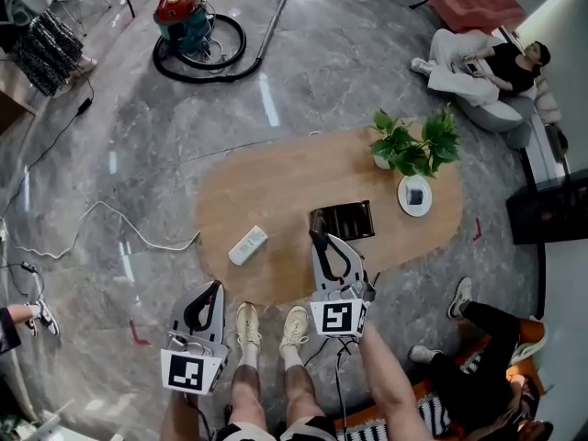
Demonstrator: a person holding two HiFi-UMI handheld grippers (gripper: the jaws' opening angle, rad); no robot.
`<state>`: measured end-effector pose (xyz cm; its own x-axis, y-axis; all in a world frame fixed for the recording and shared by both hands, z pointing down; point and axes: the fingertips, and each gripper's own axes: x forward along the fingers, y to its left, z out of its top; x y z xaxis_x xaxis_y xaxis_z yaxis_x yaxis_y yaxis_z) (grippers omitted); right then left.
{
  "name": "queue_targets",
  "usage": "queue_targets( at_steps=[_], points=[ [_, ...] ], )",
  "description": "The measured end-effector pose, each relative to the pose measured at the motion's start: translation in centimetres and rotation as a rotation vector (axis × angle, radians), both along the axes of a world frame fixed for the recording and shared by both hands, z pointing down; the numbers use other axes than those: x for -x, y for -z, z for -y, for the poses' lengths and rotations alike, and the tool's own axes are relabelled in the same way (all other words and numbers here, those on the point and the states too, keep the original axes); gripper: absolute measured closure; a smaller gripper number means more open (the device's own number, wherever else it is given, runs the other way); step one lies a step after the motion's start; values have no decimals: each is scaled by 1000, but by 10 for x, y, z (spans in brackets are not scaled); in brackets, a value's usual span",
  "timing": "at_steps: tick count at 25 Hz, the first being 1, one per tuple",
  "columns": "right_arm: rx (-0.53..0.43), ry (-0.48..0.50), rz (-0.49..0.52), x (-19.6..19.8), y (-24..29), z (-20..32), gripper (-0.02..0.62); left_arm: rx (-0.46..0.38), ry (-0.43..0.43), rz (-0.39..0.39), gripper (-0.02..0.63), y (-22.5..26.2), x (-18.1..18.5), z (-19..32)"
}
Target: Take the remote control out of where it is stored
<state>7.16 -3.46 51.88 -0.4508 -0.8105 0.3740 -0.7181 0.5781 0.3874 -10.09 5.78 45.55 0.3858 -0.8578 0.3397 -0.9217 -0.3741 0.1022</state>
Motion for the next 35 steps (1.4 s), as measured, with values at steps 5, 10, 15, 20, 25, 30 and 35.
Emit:
queue_targets(
  at_steps=[5, 10, 15, 20, 25, 30, 35],
  points=[
    [25, 95, -26, 31, -20, -21, 495, 13, 31, 7, 601, -8, 14, -10],
    [57, 143, -58, 48, -52, -39, 495, 33, 56, 10, 601, -18, 26, -18],
    [97, 170, -81, 56, -78, -50, 495, 46, 68, 7, 601, -28, 34, -23],
    [126, 198, -97, 66, -104, -58, 495, 60, 70, 7, 601, -39, 38, -25],
    [120, 230, -122, 79, -119, -70, 495, 65, 72, 0, 601, -47, 43, -31],
    [102, 234, -122, 85, -122, -72, 495, 93, 81, 11, 601, -57, 46, -37],
    [95, 256, -137, 89, -124, -79, 495, 83, 74, -3, 601, -54, 46, -37]
  ],
)
